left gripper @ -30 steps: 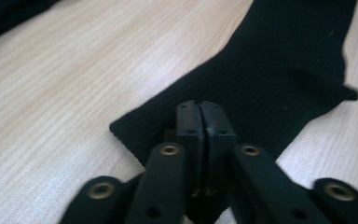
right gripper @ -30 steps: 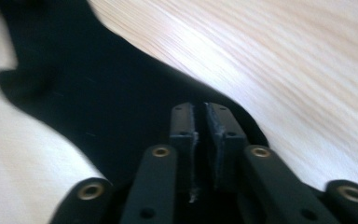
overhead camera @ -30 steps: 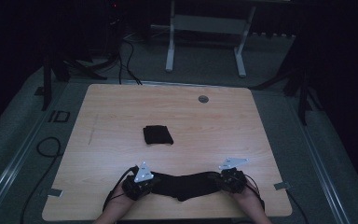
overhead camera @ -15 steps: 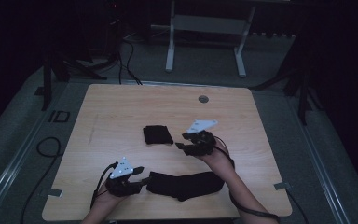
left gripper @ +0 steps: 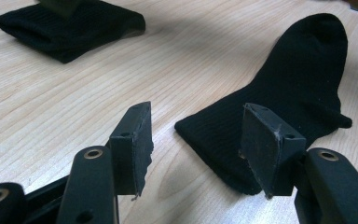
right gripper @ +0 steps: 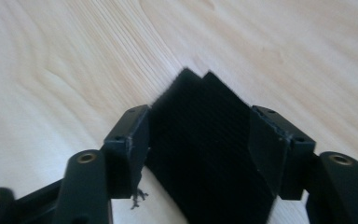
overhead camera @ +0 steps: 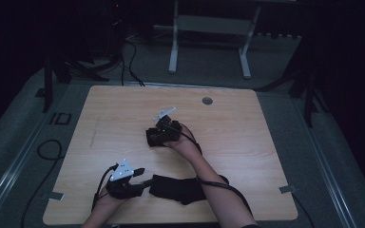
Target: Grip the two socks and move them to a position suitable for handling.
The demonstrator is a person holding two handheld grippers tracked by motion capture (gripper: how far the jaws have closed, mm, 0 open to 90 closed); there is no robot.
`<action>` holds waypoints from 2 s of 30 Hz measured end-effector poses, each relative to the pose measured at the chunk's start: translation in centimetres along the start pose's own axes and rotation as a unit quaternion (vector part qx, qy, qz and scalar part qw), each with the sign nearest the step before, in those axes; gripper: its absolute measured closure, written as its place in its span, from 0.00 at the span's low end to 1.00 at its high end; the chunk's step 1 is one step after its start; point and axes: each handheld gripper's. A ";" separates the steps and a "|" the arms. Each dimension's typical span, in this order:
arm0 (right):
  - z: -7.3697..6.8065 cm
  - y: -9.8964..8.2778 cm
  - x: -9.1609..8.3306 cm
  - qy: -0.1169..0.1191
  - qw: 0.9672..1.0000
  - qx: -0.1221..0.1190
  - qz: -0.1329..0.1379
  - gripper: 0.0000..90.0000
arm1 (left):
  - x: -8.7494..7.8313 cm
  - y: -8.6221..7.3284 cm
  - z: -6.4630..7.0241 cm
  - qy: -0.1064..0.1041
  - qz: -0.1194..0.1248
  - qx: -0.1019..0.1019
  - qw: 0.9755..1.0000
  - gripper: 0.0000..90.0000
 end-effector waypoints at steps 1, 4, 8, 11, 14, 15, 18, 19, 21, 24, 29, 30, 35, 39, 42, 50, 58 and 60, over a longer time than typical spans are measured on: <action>0.0 -0.2 0.6 -0.013 1.000 -0.003 -0.011 0.42 | 0.0 0.0 0.0 0.000 0.000 0.002 1.000 0.49; -0.1 -1.0 2.1 -0.023 0.999 -0.014 -0.038 0.43 | 0.0 0.0 0.0 0.001 0.001 0.003 1.000 0.49; -0.2 -1.6 1.7 -0.038 0.999 -0.011 -0.022 0.77 | 0.0 0.1 0.0 0.001 0.003 -0.001 1.000 0.49; -0.3 -1.6 1.6 -0.040 0.999 -0.014 -0.024 0.83 | 0.0 0.1 0.0 0.003 0.003 -0.002 1.000 0.49; -0.3 -1.5 1.3 -0.039 0.999 -0.018 -0.023 0.87 | -0.1 0.2 -0.1 0.005 0.004 -0.001 1.000 0.49; -0.3 -1.5 1.0 -0.042 0.999 -0.015 -0.024 0.88 | -0.2 0.3 -0.2 0.009 0.004 -0.004 1.000 0.49; -0.3 -1.5 0.2 -0.035 0.999 -0.023 -0.023 0.89 | -0.3 0.3 -0.4 0.010 0.008 -0.010 1.000 0.49; -0.3 -1.5 -0.4 -0.036 0.999 -0.025 -0.025 0.89 | -0.3 0.3 -0.5 0.012 0.010 -0.012 1.000 0.49; -0.1 -1.6 -2.3 -0.036 0.999 -0.031 -0.024 0.89 | -0.3 0.3 -0.5 0.013 0.010 -0.011 1.000 0.49; -0.1 -2.0 -5.0 -0.032 0.999 -0.026 -0.005 0.89 | -0.3 0.5 -0.2 0.010 0.015 -0.008 1.000 0.49; -0.6 -3.6 -8.8 -0.040 0.999 -0.029 0.003 0.88 | -0.2 0.8 0.2 0.011 0.020 -0.001 1.000 0.49; -0.7 -4.1 -9.4 -0.034 0.999 -0.026 0.003 0.88 | -0.2 0.8 0.2 0.011 0.020 -0.001 1.000 0.49; -0.9 -6.6 -10.0 -0.031 1.000 -0.005 -0.001 0.87 | 0.2 0.8 0.4 0.006 0.016 -0.002 1.000 0.49; -0.7 -7.8 -8.5 -0.044 0.999 0.011 -0.019 0.85 | 0.5 0.8 0.4 0.006 0.010 0.001 1.000 0.49; -0.9 -8.2 -7.7 -0.051 0.998 0.007 -0.027 0.84 | 0.5 0.7 0.4 0.006 0.009 0.002 1.000 0.49; -1.0 -7.6 -8.4 -0.030 0.999 0.010 -0.013 0.49 | 0.6 0.7 0.1 0.010 0.005 -0.001 1.000 0.49; -1.7 -7.3 -9.7 -0.014 1.000 -0.009 0.002 0.52 | 1.4 1.2 -0.4 0.008 0.001 -0.009 1.000 0.49; -2.3 -7.6 -9.1 -0.015 0.999 -0.028 -0.011 0.62 | 1.7 1.4 -0.5 0.007 -0.005 -0.008 1.000 0.49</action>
Point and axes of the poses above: each handheld gripper's, and its own axes: x roughly forward along the jaws, y roughly out of its top, z roughly to its right, and after that the axes turned 9 degrees about z, right-handed
